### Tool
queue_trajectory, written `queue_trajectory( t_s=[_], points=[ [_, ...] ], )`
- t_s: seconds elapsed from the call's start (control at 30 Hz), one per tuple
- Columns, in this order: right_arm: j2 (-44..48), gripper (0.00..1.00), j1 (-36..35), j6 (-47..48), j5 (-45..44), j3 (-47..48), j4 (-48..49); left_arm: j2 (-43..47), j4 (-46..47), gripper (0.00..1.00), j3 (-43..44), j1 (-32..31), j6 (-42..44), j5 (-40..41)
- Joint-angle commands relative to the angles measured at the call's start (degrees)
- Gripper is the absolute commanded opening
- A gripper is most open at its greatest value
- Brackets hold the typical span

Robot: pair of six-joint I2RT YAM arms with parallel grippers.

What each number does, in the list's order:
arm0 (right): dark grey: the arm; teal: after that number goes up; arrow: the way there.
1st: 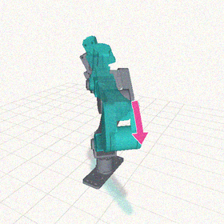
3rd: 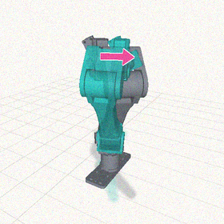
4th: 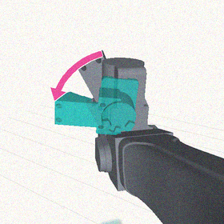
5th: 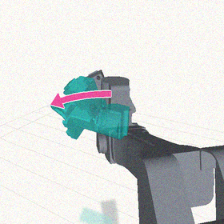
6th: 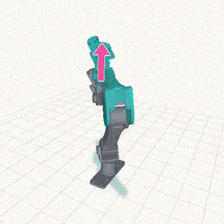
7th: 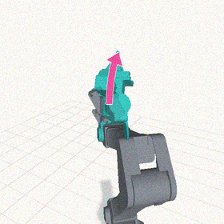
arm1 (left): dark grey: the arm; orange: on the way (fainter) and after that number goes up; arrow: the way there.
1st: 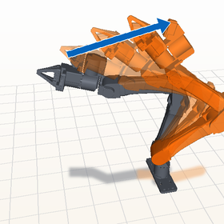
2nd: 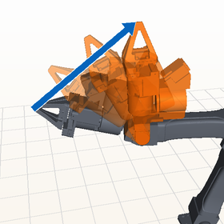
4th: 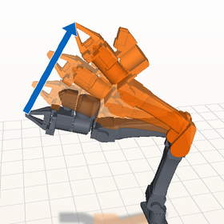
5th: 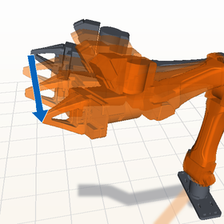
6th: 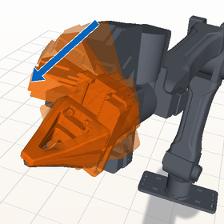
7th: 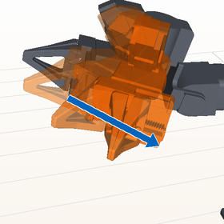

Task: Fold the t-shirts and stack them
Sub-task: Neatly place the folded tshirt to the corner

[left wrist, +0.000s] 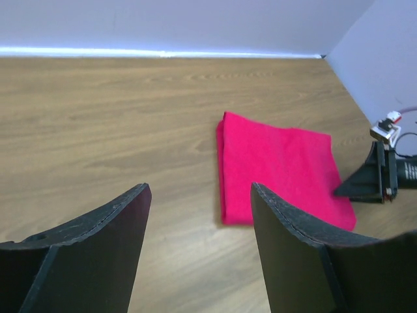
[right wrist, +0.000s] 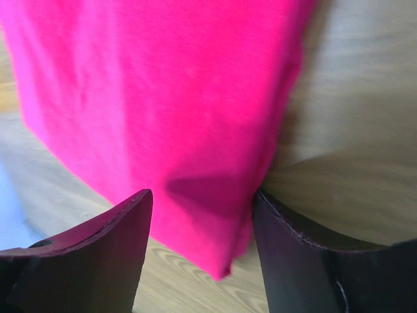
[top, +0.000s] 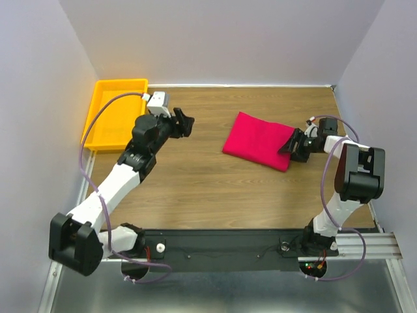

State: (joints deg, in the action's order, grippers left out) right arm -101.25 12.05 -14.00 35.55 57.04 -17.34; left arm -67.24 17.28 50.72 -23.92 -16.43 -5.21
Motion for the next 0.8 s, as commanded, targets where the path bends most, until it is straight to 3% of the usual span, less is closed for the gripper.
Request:
queue_trajectory(
  t_s=[0.0,0.07,0.17,0.37,0.47,0.77],
  points=[
    [-4.2,0.65,-0.5,-1.4,1.7,0.6,-0.6,8.3,2.0,0.74,-4.1,0.0,-2.4,1.1],
    [-4.7,0.62,-0.5,-1.6,1.7,1.1,-0.7,10.4,1.9,0.74,-5.7,0.1,-3.7,1.4],
    [-5.4,0.51,-0.5,-1.7,1.0,2.0,-0.9,13.5,1.4,0.74,-8.0,0.1,-4.8,2.0],
    [-3.4,0.12,-0.3,1.5,-6.6,4.2,-1.6,17.2,1.1,0.74,-11.5,0.1,-6.9,2.3],
    [-3.2,0.01,0.2,5.4,-9.8,6.1,-2.3,17.9,0.0,0.74,-12.0,0.1,-6.4,2.7],
    [-11.9,0.01,6.6,26.6,-11.5,19.0,-13.1,18.6,-0.4,0.74,-12.9,0.1,-5.7,2.0]
  ],
)
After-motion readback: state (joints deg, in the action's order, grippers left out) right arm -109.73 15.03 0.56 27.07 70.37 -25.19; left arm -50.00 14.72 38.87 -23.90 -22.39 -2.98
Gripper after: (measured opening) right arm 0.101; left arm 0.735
